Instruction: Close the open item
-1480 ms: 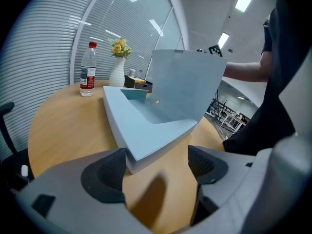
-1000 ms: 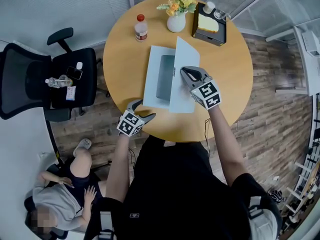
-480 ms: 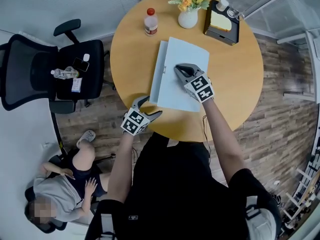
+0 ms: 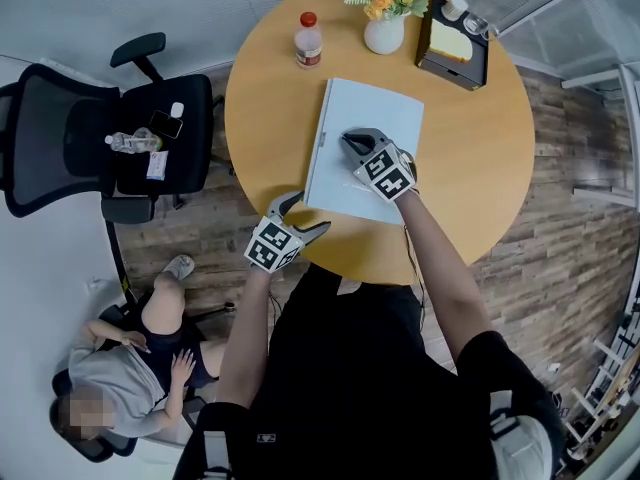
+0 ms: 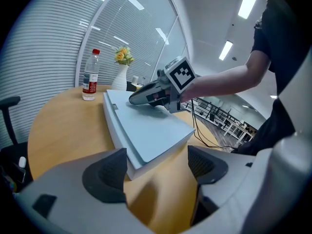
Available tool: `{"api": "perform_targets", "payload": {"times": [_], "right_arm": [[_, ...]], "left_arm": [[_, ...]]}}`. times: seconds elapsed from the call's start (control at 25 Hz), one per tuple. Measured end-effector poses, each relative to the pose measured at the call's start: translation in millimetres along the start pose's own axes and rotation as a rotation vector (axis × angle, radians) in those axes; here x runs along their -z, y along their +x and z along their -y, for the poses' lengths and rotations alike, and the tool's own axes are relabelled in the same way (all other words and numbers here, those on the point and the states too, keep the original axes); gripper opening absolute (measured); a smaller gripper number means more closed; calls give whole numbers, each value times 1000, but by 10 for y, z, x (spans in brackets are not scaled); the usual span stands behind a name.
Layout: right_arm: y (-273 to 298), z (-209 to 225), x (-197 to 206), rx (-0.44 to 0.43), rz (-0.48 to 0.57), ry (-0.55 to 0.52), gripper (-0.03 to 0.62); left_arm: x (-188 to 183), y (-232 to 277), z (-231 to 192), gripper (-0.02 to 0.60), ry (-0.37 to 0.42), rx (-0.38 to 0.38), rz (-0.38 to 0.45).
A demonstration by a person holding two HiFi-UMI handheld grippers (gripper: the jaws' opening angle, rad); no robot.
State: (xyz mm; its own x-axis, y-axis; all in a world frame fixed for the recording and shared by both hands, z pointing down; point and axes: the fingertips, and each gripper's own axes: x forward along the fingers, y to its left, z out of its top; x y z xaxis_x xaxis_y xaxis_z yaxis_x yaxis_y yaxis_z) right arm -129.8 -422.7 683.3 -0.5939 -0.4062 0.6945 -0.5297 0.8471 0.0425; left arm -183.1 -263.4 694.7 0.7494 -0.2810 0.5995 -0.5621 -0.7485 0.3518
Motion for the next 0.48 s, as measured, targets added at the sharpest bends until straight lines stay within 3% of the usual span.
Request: {"api": "perform_targets", "payload": {"times": [0.48], "right_arm": [[198,-94,109,19,-71,-64,8]], "left_arm": [[-5,6,1,385,0,0,-4]]}}
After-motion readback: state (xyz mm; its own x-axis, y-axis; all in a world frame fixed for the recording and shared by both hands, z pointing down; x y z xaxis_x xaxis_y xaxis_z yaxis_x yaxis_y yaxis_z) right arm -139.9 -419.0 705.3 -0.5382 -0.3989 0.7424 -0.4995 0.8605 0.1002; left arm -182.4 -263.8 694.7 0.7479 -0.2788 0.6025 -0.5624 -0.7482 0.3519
